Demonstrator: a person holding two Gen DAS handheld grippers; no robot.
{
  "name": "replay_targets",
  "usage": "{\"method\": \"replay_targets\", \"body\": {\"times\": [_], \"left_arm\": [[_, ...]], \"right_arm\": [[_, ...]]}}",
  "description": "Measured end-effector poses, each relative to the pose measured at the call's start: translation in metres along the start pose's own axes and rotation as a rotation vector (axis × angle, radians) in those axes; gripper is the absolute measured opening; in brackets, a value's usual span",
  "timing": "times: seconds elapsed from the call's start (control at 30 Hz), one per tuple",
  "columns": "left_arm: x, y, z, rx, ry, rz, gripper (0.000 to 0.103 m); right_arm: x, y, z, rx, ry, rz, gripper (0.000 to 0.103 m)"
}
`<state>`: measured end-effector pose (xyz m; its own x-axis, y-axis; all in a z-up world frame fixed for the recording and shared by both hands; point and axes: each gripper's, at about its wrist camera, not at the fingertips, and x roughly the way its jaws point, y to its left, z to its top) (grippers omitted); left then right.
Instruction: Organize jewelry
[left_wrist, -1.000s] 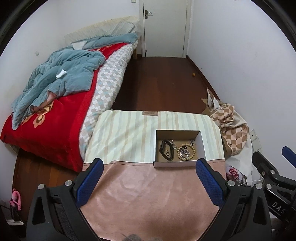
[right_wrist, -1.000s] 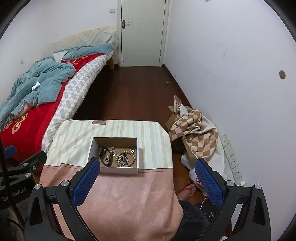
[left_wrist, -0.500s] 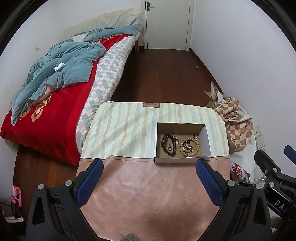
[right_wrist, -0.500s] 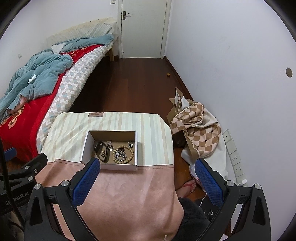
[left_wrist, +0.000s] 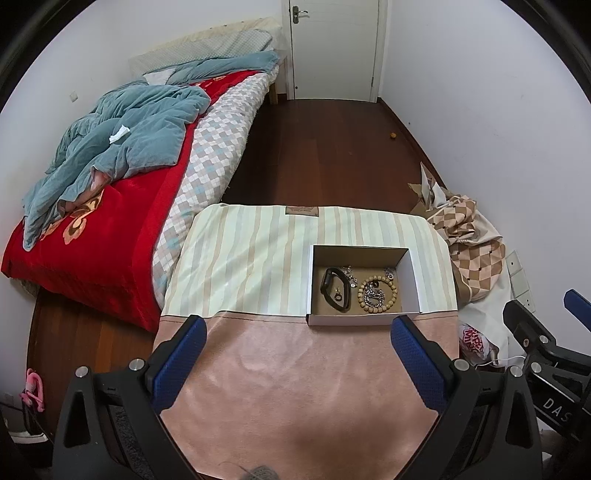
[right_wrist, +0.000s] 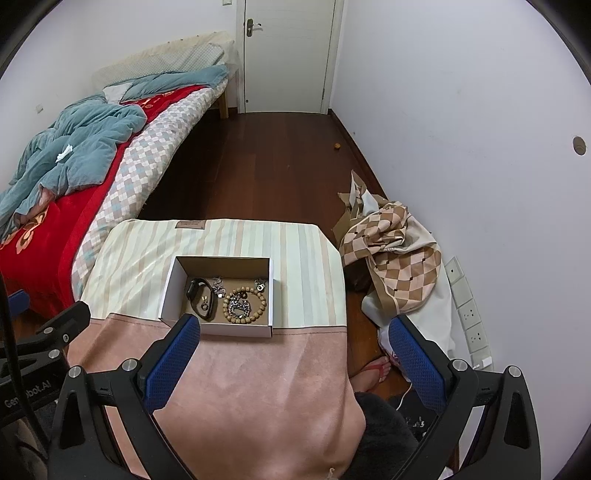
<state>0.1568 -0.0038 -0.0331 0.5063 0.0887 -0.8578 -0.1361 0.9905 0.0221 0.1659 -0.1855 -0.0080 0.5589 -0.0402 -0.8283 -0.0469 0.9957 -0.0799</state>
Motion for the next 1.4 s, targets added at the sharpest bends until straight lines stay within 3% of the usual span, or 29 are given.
{"method": "replay_targets", "body": {"times": [1.4], "left_arm": [[-0.014,-0.002,-0.002,-0.009,-0.026,0.000,0.102]], "right_arm": [[-0.014,-0.002,0.003,-0.009,-0.015,0.005,0.103]]}}
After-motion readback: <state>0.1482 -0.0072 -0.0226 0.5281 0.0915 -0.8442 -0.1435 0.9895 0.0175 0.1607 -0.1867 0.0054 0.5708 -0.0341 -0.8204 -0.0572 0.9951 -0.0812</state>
